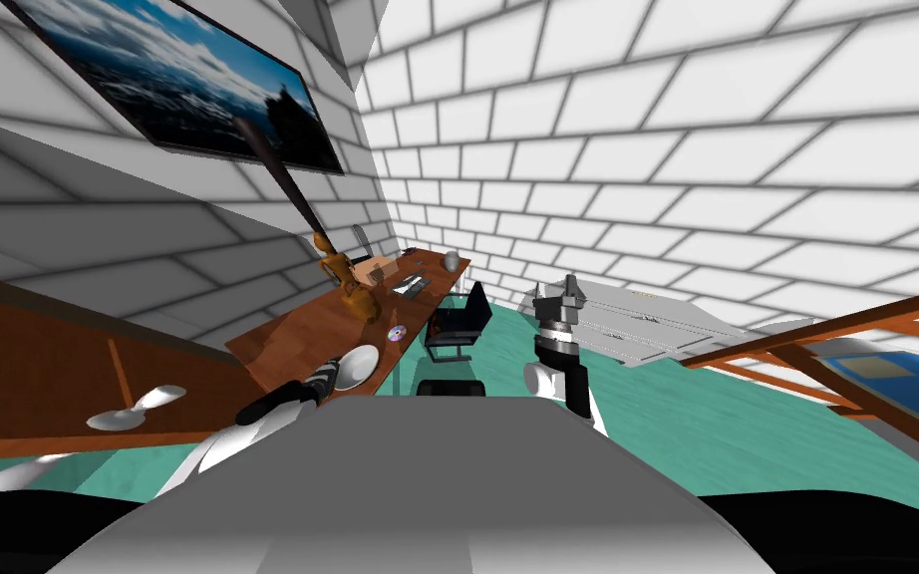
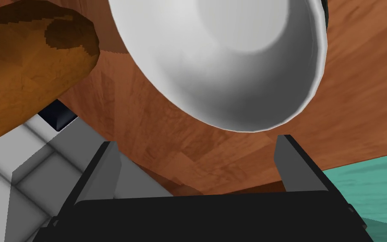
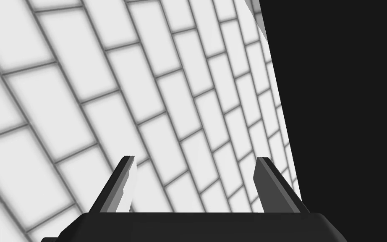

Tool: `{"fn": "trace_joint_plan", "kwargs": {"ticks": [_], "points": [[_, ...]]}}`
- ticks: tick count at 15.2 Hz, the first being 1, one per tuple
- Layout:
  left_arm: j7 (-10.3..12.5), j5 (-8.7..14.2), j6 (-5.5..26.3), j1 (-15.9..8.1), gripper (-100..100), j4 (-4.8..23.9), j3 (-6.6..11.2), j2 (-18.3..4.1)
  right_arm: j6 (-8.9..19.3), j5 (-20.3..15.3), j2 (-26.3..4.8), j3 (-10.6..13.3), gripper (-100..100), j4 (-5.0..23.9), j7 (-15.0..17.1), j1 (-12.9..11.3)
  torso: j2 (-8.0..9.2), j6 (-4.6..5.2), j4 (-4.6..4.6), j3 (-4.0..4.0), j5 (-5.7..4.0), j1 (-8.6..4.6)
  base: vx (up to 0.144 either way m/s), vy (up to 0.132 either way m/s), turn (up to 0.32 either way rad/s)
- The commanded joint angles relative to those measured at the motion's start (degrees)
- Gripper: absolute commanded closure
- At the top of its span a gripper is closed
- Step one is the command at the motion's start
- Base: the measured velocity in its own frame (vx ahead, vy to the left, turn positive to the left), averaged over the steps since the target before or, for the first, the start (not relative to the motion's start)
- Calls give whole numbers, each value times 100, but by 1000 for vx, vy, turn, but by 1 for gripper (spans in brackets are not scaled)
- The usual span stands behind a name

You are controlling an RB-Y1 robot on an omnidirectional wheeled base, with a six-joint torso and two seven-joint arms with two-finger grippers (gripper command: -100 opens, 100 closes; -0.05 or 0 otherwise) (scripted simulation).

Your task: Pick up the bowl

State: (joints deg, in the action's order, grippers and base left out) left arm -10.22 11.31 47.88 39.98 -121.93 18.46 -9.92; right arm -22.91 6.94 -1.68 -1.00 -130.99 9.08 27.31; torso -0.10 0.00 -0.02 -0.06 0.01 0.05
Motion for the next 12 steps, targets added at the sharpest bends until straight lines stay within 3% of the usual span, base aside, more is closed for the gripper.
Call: {"fn": "trace_joint_plan", "kwargs": {"ticks": [1, 12], "points": [[0, 36, 257, 9, -100, 31, 42, 19, 0, 0, 0, 0, 0, 0, 0, 0, 0, 0, 0, 0, 0, 0, 20, 14, -96], [6, 271, 1289, 177, -100, 145, 240, 252, 0, 0, 0, 0, 0, 0, 0, 0, -8, 0, -2, -4, 0, 0, 26, 16, -87]]}}
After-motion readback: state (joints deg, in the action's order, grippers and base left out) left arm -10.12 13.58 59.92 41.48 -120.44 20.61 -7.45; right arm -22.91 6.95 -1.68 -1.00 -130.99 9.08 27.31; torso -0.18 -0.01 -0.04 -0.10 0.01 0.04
